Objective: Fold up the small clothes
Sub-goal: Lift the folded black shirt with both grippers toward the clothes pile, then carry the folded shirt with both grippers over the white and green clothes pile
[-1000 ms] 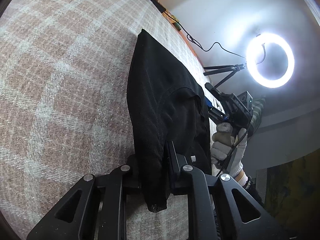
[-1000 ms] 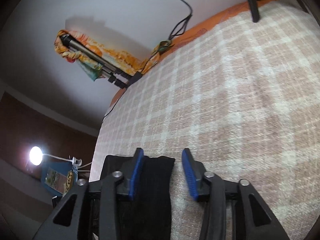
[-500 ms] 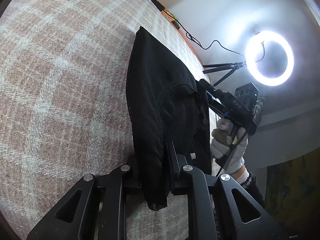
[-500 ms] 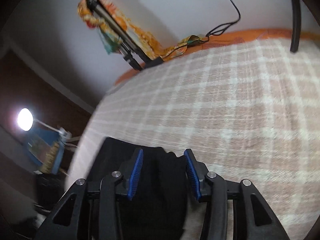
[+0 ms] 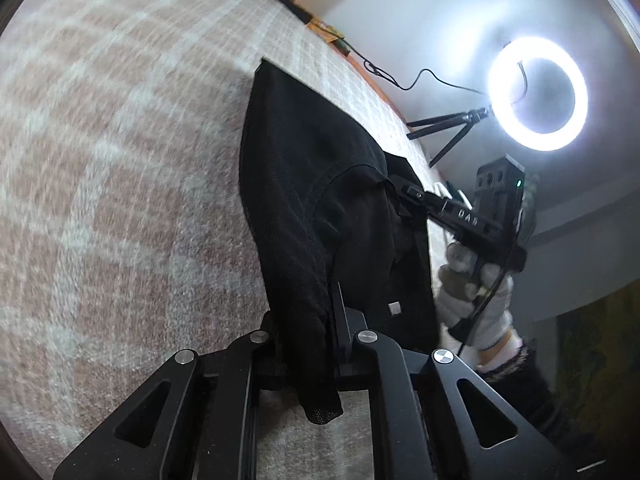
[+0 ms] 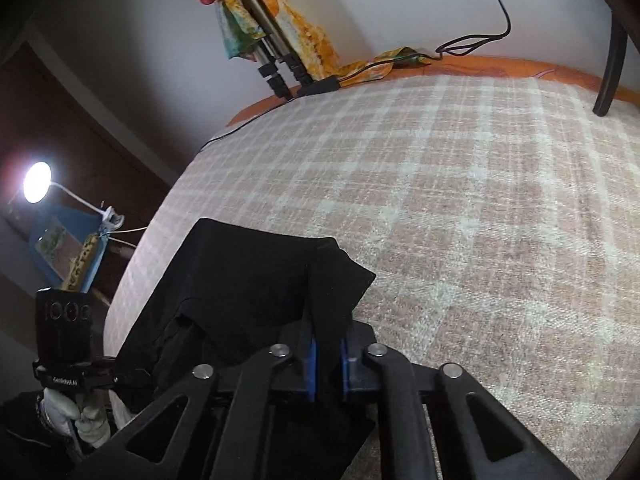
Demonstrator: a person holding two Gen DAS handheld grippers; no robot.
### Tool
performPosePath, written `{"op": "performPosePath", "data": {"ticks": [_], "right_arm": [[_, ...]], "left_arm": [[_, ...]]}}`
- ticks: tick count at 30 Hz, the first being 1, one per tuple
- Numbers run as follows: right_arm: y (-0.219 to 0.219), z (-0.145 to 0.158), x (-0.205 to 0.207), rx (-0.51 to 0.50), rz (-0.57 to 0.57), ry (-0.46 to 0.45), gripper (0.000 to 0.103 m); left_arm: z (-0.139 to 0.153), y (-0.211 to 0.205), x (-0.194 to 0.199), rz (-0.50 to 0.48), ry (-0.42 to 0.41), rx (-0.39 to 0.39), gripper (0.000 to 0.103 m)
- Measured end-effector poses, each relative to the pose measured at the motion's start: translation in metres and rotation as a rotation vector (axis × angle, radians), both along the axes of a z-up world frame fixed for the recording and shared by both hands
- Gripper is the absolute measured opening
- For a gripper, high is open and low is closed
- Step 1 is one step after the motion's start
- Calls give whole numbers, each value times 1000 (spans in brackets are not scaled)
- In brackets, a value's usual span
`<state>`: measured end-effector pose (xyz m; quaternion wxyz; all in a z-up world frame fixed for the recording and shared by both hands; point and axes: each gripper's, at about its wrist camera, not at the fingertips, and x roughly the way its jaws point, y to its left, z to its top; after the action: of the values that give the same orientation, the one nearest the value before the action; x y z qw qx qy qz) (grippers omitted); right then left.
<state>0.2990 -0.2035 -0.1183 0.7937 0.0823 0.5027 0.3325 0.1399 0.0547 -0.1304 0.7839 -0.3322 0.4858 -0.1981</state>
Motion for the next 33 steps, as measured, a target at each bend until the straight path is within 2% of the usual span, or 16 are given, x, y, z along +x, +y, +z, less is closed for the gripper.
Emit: {"op": "performPosePath", "data": {"ticks": [4, 9, 19, 24, 28, 33], "right_arm": [[8, 11, -2, -46, -44, -37, 3], [11, 34, -8, -32, -78, -78, 3], [8, 65, -24, -10, -100, -142, 3], [-5, 77, -32, -22, -127, -166, 3], [-21, 85, -38, -22, -155, -174, 3], [-39, 100, -47, -31, -186, -203, 3]], "left_arm": [[11, -5, 0, -3, -49, 47, 8], [30, -13, 1, -22, -129, 80, 7], [51, -34, 10, -46, -200, 54, 7], [61, -48, 14, -89, -231, 59, 7], [67, -67, 14, -136, -265, 117, 7], [72, -89, 17, -180, -285, 143, 7]]}}
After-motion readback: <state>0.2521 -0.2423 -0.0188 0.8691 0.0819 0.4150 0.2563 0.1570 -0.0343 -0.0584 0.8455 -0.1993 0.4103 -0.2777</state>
